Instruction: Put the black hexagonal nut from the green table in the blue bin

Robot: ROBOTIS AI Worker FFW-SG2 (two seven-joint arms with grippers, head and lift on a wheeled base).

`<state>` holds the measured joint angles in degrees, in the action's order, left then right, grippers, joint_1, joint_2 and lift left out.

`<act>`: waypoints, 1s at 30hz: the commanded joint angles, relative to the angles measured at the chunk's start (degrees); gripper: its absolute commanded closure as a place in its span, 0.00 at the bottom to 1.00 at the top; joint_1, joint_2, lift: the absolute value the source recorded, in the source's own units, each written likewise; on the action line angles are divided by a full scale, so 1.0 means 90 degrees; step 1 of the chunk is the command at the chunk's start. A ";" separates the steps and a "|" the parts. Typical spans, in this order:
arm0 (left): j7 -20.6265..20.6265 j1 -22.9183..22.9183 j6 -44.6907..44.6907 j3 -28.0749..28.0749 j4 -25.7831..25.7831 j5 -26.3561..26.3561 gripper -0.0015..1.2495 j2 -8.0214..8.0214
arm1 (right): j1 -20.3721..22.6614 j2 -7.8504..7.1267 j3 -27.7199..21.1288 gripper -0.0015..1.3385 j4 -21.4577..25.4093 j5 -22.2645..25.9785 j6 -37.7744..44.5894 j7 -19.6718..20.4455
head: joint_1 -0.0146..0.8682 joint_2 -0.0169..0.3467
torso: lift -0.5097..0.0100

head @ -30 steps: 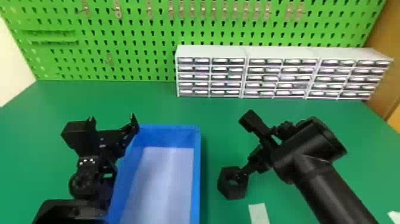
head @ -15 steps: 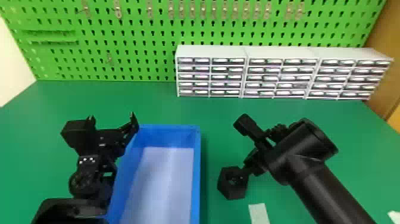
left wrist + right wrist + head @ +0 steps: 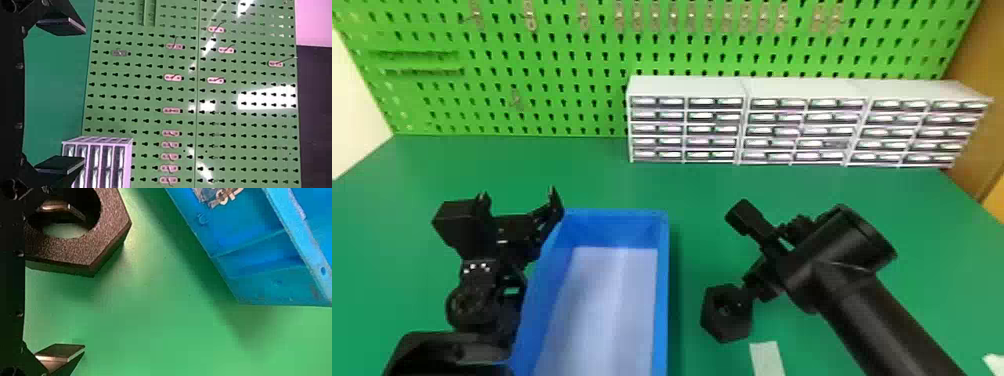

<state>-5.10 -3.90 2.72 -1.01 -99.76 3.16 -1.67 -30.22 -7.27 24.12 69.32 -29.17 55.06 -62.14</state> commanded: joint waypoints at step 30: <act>0.0000 -0.0026 0.0000 0.0024 0.0010 0.0000 0.10 0.0000 | 0.0262 -0.0032 -0.0727 0.75 -0.0007 0.0321 -0.0443 0.0088 | 0.76 0.20 | 0.80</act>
<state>-5.10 -4.05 2.73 -0.85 -99.68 3.12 -1.67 -28.34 -7.52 19.51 69.08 -27.30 51.93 -61.47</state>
